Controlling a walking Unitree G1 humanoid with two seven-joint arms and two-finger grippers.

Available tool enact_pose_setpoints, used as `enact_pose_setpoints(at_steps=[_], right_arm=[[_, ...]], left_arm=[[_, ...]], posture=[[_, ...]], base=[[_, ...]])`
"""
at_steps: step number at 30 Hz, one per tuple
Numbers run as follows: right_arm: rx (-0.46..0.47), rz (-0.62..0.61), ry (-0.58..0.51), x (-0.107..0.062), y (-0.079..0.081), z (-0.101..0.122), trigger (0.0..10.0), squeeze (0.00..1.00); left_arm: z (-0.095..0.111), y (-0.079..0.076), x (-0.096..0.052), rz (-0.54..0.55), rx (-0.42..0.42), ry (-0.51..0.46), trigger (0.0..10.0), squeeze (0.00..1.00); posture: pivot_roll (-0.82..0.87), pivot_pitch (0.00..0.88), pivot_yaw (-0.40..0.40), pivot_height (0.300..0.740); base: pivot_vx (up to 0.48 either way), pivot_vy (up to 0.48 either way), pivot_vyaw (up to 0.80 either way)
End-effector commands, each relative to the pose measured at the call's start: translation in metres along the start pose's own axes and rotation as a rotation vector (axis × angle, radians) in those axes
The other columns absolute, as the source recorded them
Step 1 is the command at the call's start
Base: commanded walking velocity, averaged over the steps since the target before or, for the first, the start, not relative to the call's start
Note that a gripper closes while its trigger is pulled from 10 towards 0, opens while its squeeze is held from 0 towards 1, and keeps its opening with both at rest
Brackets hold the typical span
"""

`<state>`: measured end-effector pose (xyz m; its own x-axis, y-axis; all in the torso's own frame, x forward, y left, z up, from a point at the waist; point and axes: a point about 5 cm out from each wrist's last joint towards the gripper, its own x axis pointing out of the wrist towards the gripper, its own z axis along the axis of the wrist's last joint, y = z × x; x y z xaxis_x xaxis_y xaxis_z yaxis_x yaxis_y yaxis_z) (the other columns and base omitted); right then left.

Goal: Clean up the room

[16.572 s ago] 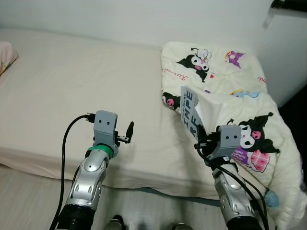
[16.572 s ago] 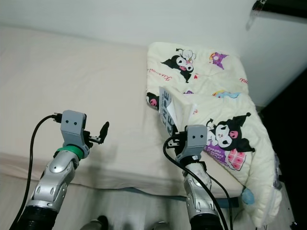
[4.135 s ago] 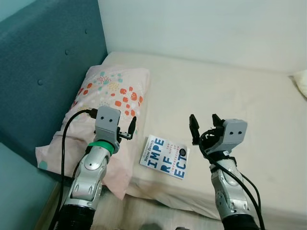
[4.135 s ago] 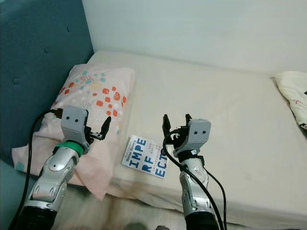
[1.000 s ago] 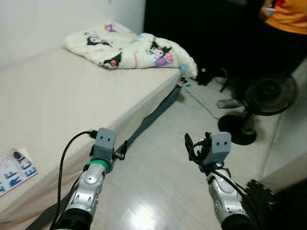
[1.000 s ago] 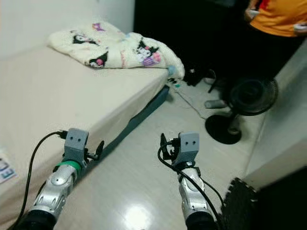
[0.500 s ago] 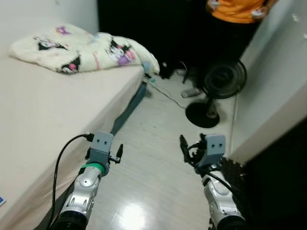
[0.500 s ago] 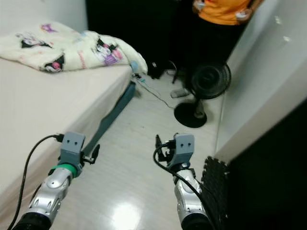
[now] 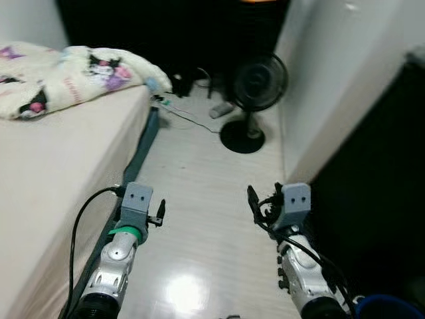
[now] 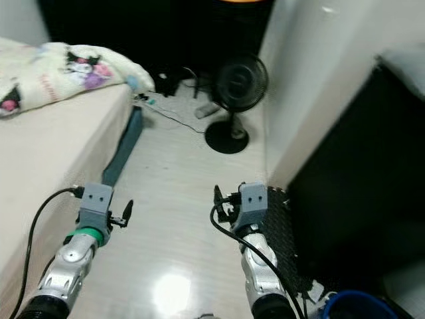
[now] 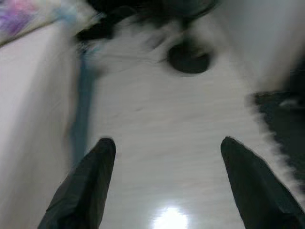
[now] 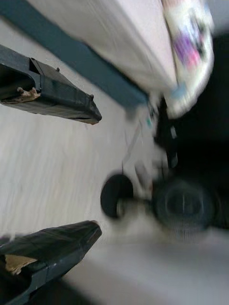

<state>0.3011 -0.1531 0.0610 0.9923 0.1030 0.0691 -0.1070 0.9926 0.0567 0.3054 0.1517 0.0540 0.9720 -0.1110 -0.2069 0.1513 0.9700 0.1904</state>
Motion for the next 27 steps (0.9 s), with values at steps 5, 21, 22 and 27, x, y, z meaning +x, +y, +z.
enact_pose_setpoints(at_steps=[5, 21, 22, 27], right_arm=[[0.014, -0.010, 0.014, -0.004, 0.003, -0.006, 10.0, 0.00], [0.011, 0.039, 0.016, -0.002, 0.011, -0.006, 10.0, 0.00], [0.011, 0.039, 0.016, -0.002, 0.011, -0.006, 10.0, 0.00], [0.015, 0.061, 0.026, -0.004, 0.016, -0.008, 10.0, 0.00]], left_arm=[[-0.004, 0.006, 0.000, -0.001, 0.024, 0.016, 10.0, 0.00], [-0.003, 0.004, -0.001, 0.021, 0.030, -0.006, 10.0, 0.00], [-0.003, 0.004, -0.001, 0.021, 0.030, -0.006, 10.0, 0.00], [-0.005, 0.004, -0.002, 0.022, 0.033, 0.001, 10.0, 0.00]], posture=[[0.04, 0.026, 0.035, 0.711], [0.04, 0.033, 0.017, 0.711], [0.04, 0.033, 0.017, 0.711], [0.04, 0.035, 0.015, 0.711]], base=[[0.000, 0.000, -0.78], [0.208, 0.000, -0.39], [0.458, 0.000, 0.00], [0.456, 0.000, 0.00]])
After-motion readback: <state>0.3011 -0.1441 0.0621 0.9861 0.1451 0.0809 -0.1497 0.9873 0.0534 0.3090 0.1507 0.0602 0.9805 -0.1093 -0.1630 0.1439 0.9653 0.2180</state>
